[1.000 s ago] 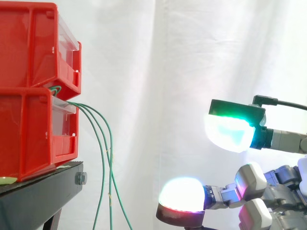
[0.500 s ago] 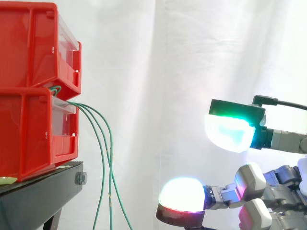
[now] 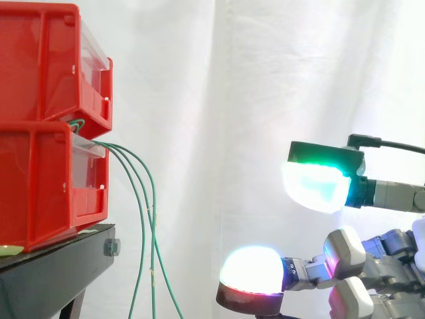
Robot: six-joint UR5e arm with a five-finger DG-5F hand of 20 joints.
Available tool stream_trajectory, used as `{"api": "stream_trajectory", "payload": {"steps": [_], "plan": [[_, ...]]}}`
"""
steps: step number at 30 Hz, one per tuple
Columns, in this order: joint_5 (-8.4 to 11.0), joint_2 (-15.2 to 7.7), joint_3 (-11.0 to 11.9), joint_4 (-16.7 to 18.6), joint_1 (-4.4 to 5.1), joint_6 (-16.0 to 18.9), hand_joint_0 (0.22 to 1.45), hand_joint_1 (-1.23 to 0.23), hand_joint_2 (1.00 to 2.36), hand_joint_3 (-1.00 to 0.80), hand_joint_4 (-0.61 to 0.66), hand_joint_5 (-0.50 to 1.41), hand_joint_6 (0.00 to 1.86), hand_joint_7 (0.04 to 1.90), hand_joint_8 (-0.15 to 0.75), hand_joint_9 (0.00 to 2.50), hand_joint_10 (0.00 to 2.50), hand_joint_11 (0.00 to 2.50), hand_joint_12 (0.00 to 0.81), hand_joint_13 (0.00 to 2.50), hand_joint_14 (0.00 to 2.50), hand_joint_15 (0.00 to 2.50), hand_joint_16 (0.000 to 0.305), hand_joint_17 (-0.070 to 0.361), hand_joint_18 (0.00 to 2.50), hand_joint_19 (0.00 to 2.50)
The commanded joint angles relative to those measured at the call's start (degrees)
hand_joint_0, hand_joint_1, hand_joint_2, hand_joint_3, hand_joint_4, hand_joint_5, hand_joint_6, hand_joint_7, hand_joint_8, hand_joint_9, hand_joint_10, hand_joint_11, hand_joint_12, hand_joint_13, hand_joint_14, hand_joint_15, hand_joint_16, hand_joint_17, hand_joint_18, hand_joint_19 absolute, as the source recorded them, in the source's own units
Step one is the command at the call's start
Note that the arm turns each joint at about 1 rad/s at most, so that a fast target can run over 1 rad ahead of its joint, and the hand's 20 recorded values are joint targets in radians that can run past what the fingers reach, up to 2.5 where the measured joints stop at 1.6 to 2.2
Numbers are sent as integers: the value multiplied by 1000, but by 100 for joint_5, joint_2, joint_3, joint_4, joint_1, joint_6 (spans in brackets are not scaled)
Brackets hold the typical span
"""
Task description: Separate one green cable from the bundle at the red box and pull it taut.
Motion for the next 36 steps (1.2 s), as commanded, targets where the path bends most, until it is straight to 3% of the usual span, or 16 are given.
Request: {"api": "stream_trajectory", "payload": {"steps": [1,4,7,10,16,21,36], "plan": [[0,2,0,0,0,0,525,-689,1000,-500,86,-160,502,672,238,1249,19,833,270,1074,17,933,35,78,796,1239],[0,2,0,0,0,0,518,-690,1000,-500,92,-173,502,672,238,1295,17,844,254,1082,16,902,35,78,844,1239],[0,-7,0,9,0,0,496,-582,1000,-500,92,-166,502,675,245,1290,18,852,273,1096,16,915,37,84,879,1256],[0,2,0,0,0,0,519,-654,1005,-415,91,-165,502,680,243,1247,18,853,274,1070,16,923,36,81,827,1272],[0,2,0,0,0,0,520,-570,1000,-500,84,-157,502,678,236,1270,18,840,260,1086,17,909,35,79,850,1273],[0,2,0,0,0,0,519,-659,1001,-484,80,-158,502,671,240,1263,18,837,270,1076,17,921,35,80,848,1266],[0,2,0,0,0,0,530,-605,1003,-453,101,-157,502,668,235,1234,18,819,269,1056,17,935,34,77,822,1276]]}}
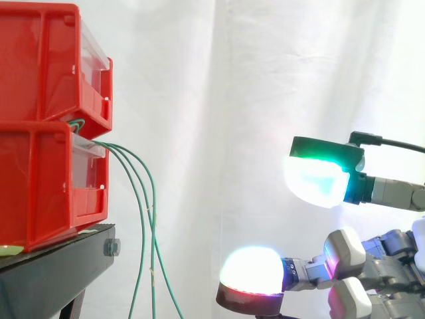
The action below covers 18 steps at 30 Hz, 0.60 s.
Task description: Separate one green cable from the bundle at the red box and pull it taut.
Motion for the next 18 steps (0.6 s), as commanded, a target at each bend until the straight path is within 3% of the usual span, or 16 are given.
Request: {"api": "stream_trajectory", "payload": {"steps": [1,18], "plan": [[0,5,1,0,0,0,525,-605,1002,-466,94,-165,501,657,236,1236,17,833,268,1061,16,925,35,78,825,1271],[0,-4,1,0,0,0,510,-601,1000,-500,103,-167,502,673,241,1250,17,798,268,1054,16,923,35,79,828,1266]]}}
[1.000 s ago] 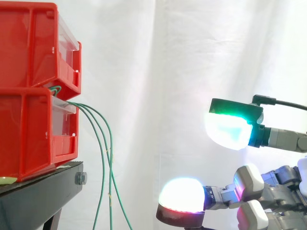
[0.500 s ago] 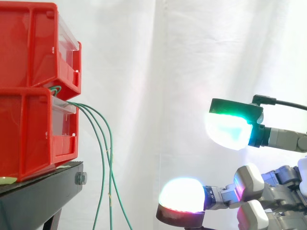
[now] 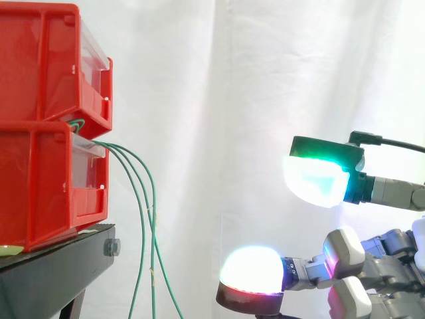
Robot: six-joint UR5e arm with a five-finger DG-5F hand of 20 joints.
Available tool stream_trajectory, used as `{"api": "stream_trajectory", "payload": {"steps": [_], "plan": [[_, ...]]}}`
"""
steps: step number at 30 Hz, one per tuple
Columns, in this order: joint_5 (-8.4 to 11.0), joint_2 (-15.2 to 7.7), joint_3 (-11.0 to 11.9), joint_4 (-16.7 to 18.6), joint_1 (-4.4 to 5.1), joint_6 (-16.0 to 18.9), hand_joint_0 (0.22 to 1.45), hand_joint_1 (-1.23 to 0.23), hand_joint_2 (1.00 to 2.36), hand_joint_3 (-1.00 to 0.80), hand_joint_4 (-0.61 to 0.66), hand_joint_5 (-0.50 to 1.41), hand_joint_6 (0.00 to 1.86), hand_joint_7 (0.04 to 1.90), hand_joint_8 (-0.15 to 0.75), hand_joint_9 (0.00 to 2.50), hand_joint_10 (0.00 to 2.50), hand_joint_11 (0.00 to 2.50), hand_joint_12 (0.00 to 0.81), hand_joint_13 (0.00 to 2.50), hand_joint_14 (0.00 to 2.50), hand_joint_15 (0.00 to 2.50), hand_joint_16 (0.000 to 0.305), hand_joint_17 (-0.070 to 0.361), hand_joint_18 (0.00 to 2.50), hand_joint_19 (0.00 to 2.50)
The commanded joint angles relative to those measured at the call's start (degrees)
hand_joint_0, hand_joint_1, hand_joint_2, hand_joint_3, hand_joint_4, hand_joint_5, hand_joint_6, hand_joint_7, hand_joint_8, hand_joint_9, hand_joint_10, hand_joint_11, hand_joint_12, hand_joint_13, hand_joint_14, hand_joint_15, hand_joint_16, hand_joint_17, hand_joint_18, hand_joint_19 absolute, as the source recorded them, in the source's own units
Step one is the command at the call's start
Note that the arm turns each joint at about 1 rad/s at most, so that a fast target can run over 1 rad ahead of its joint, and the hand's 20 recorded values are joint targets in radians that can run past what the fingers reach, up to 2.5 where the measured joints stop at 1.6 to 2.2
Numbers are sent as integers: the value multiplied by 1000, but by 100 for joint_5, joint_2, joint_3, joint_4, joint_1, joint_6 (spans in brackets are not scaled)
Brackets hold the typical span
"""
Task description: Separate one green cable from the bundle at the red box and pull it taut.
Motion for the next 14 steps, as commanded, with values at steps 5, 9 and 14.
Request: {"api": "stream_trajectory", "payload": {"steps": [5,9,14], "plan": [[0,2,0,0,1,0,509,-601,1000,-500,108,-167,502,672,240,1255,17,781,266,1051,16,911,35,79,829,1269],[0,-7,0,0,1,0,508,-600,1000,-500,110,-166,502,673,238,1252,17,780,264,1048,16,904,35,78,830,1270],[0,-7,0,0,1,0,508,-599,1000,-500,108,-167,502,671,241,1252,17,760,259,1037,15,894,35,78,833,1272]]}}
